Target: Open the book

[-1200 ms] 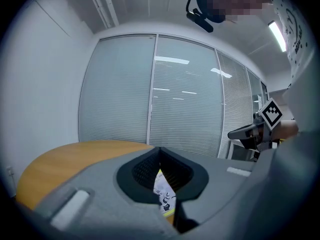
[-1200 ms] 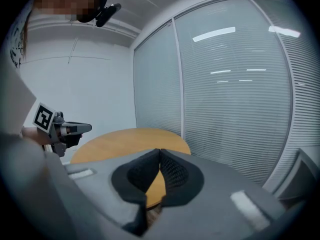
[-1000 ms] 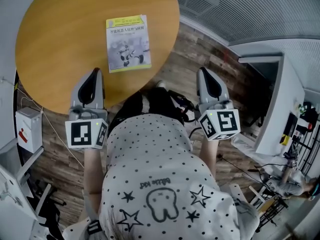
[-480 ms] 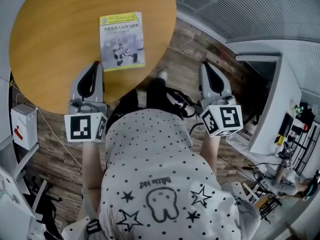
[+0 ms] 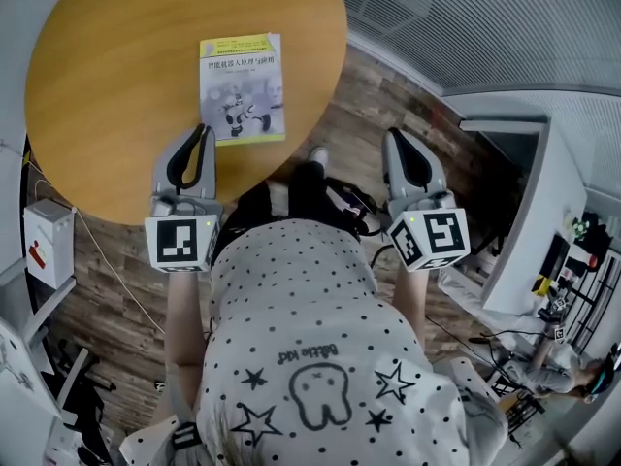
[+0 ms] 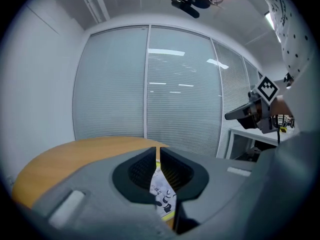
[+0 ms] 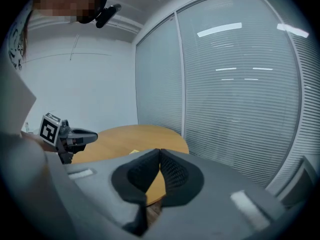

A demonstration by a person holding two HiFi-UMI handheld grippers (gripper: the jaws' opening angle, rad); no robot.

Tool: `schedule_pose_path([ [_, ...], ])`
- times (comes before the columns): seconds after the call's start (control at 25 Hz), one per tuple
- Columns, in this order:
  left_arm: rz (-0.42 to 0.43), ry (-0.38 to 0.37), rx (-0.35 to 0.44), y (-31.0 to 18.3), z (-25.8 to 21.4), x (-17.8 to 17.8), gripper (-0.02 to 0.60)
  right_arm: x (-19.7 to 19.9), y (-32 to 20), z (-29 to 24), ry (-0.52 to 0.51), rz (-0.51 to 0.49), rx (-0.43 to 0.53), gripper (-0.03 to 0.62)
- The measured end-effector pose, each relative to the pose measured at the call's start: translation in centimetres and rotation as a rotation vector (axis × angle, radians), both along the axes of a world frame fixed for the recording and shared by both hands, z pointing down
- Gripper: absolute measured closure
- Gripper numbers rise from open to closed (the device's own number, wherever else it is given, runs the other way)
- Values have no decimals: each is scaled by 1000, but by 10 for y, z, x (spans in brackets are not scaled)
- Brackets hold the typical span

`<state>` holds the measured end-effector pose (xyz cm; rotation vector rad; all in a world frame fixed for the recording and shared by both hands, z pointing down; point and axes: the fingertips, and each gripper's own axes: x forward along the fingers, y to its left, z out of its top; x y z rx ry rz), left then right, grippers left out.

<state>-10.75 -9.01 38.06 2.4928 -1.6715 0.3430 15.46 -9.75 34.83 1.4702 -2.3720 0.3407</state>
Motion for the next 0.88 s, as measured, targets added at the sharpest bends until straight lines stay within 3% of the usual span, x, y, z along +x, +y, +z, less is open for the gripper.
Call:
schedule_pose_path([
  [0.32, 143, -137, -80, -4, 41, 30, 564, -1, 7, 16, -25, 11, -50, 591],
  [0.4, 195, -178, -107, -5, 54, 41, 463, 2, 8, 20, -23, 23, -62, 591],
  [0.88, 550, -541, -209, 3, 160, 105, 406, 35, 18, 27, -14, 99, -84, 590],
])
